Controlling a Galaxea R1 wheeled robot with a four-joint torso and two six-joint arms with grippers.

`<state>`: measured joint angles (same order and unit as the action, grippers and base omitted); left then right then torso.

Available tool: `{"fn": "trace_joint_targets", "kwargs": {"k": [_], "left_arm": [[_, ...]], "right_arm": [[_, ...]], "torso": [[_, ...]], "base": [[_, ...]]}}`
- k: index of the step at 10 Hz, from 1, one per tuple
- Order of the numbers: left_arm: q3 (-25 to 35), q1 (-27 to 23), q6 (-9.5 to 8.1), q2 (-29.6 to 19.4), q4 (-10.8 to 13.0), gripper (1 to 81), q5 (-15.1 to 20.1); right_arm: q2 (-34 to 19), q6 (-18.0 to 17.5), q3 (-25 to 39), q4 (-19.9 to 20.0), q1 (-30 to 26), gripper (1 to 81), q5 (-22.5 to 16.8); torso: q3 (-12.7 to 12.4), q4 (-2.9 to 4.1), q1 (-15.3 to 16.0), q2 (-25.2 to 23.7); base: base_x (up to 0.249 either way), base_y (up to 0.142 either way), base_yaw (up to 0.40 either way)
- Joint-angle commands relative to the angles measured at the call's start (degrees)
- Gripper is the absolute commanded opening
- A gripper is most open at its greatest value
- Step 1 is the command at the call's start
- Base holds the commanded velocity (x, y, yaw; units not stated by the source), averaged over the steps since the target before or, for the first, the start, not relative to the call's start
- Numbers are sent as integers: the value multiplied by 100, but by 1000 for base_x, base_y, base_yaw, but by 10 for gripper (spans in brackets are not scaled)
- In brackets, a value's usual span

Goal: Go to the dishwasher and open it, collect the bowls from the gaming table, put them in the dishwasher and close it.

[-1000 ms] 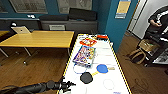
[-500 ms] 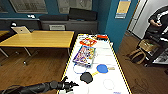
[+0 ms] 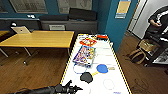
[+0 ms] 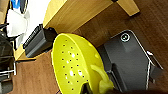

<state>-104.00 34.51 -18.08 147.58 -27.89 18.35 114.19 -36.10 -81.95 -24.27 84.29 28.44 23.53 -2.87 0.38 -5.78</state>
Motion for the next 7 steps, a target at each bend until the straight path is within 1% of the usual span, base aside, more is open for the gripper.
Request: {"fn": "trace_joint_targets", "kwargs": {"k": [1,2,3,4,5,6,7], "left_arm": [[99,-634,6,9,56,811,310],[99,-573,6,44,170,811,310],[116,-477,6,70,396,10,301],[125,-397,-3,97,565,10,292],[169,-397,6,62,627,10,292],[342,-440,6,-60,645,10,266],[720,-624,6,-245,679,10,266]], "right_arm": [[-350,-20,83,-201,-170,10,-137],[-359,-20,83,-201,-170,10,-128],[-359,-20,57,-201,-170,10,-129],[-359,-38,31,-201,-170,10,-128],[-368,-38,31,-201,-170,10,-128],[-377,-38,31,-201,-170,10,-128],[-377,-38,39,-201,-170,10,-137]], "torso": [[0,0,0,0],[0,0,0,0],[0,0,0,0],[2,0,0,0],[2,0,2,0],[2,0,2,0],[2,0,2,0]], "base": [[0,0,0],[0,0,0],[0,0,0],[0,0,0],[0,0,0],[0,0,0],[0,0,0]]}}
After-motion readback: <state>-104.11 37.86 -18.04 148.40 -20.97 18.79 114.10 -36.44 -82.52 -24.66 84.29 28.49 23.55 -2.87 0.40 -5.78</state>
